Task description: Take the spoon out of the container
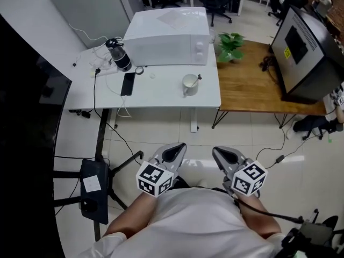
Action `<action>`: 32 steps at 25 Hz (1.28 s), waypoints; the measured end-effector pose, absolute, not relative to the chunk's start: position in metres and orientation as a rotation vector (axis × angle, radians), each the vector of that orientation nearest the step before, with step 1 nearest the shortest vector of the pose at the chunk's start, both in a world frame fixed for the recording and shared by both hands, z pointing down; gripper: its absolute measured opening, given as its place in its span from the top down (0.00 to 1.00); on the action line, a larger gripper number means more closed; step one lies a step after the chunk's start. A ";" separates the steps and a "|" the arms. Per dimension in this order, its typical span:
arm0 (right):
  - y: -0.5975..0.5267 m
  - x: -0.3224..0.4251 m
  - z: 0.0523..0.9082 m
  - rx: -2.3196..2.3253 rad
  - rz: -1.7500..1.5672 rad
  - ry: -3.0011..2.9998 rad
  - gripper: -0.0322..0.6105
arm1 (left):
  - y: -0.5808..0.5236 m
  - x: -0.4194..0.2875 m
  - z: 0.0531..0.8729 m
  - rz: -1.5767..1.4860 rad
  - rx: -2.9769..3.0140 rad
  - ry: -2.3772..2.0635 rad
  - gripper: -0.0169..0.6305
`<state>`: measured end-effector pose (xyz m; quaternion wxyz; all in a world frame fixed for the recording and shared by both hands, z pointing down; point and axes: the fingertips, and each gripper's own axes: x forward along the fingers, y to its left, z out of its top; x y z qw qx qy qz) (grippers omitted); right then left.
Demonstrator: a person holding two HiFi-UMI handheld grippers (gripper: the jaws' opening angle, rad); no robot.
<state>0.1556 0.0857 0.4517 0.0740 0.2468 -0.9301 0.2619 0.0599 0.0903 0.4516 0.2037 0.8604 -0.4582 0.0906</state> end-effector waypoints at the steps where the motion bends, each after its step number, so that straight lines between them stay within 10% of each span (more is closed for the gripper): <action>1: 0.079 0.152 0.454 0.749 0.789 -2.785 0.94 | 0.080 0.055 0.454 0.254 2.403 -1.270 0.97; 32: -0.131 -0.004 0.449 1.074 0.766 -2.667 0.94 | -0.142 -0.071 0.453 0.290 2.586 -0.892 0.97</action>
